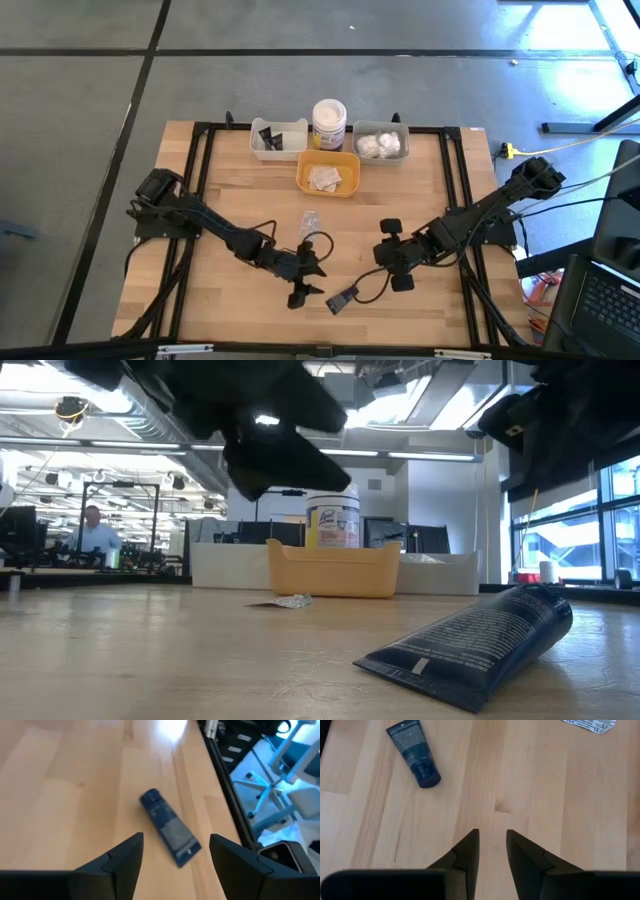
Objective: Pick & Place Travel size toiletries
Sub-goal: Put the blue shave cream into the white bin
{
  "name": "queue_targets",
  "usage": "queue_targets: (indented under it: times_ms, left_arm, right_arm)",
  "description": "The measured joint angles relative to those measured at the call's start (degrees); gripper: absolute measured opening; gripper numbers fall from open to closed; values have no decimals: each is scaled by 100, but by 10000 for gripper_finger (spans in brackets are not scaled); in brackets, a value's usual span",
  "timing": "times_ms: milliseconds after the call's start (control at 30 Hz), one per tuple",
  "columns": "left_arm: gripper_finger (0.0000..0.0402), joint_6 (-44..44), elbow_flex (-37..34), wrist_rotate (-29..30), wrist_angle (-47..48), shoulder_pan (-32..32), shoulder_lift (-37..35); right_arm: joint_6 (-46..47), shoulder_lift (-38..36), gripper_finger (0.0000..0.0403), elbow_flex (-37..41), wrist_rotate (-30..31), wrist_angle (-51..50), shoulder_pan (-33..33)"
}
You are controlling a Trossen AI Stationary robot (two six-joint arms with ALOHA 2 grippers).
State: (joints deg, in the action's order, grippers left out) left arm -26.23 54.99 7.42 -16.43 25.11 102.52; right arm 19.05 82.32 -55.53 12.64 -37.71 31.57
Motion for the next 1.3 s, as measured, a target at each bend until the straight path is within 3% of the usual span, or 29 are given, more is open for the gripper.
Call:
queue_targets:
  times_ms: [100, 300, 400, 500, 633, 1000, 1300]
  left_arm:
    - [227, 109, 308, 223, 125, 134, 220]
    - [224, 9, 1459, 1333, 904, 416, 844]
    - [224, -38, 1941, 1406, 1333, 484, 1150]
    - [224, -173, 2182, 1355, 1648, 523, 1267]
    - [224, -615, 2227, 1499, 2049, 533, 1192]
    - [223, -906, 2225, 2251, 2792, 533, 1018]
    - [223, -1301, 2225, 2474, 3499, 417, 904]
  right_arm:
    - [-18, 0, 110, 0, -2, 0, 2]
    - [-20, 0, 134, 0, -3, 2, -7]
    - [-34, 0, 147, 0, -74, 186, 2]
    - [-351, 0, 165, 0, -616, 734, 12]
    - [-867, 160, 200, -2, -1173, 1611, 82]
    - [-1667, 1413, 291, -25, -1153, 2697, 315]
    - [-1932, 2264, 296, -410, -542, 2584, 315]
